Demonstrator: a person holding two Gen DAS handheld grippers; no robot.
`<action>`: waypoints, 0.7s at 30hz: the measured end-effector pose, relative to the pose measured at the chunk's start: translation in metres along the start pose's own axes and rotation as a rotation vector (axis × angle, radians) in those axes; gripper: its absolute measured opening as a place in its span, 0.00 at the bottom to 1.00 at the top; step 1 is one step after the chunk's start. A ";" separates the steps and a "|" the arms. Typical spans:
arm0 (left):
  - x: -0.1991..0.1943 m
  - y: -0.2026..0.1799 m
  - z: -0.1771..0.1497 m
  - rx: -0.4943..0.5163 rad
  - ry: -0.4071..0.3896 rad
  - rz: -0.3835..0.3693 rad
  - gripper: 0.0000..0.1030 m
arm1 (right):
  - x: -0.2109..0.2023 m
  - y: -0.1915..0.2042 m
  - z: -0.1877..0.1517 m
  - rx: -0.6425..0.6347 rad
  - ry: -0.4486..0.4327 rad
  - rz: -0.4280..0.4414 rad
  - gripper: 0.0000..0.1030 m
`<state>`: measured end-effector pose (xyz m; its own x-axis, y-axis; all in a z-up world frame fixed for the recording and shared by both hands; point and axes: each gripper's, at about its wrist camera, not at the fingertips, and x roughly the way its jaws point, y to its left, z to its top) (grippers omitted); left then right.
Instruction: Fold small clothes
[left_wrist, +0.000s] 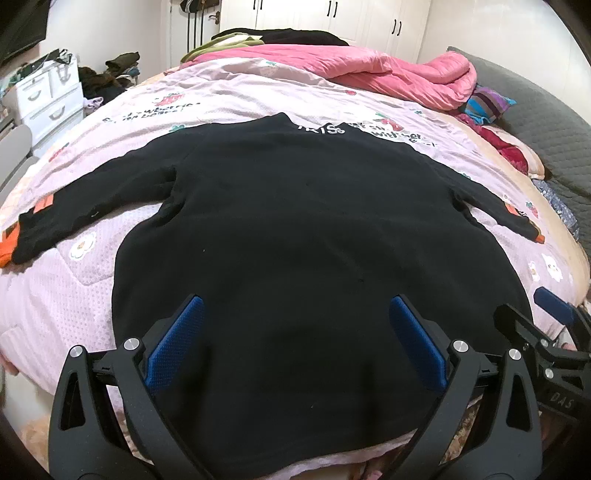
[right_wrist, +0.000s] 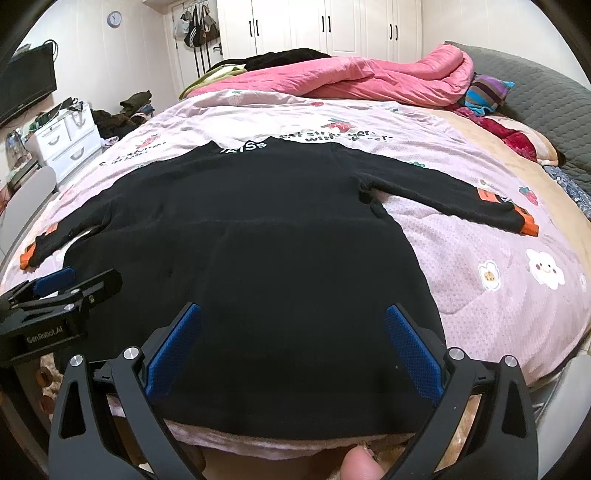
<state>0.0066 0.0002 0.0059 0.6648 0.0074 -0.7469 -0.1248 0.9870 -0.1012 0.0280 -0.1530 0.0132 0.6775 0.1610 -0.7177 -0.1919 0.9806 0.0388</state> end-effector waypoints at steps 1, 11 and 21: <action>0.000 -0.002 0.001 0.001 0.000 0.002 0.91 | 0.001 0.000 0.003 0.000 0.000 0.001 0.96; 0.004 -0.010 0.023 -0.018 0.010 0.003 0.91 | 0.004 -0.004 0.029 0.002 -0.019 -0.005 0.96; 0.013 -0.017 0.055 -0.029 0.026 -0.006 0.91 | 0.010 -0.011 0.054 0.015 -0.043 -0.014 0.96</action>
<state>0.0579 -0.0074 0.0341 0.6464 -0.0029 -0.7630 -0.1426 0.9819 -0.1246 0.0754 -0.1565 0.0432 0.7102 0.1512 -0.6876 -0.1715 0.9844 0.0394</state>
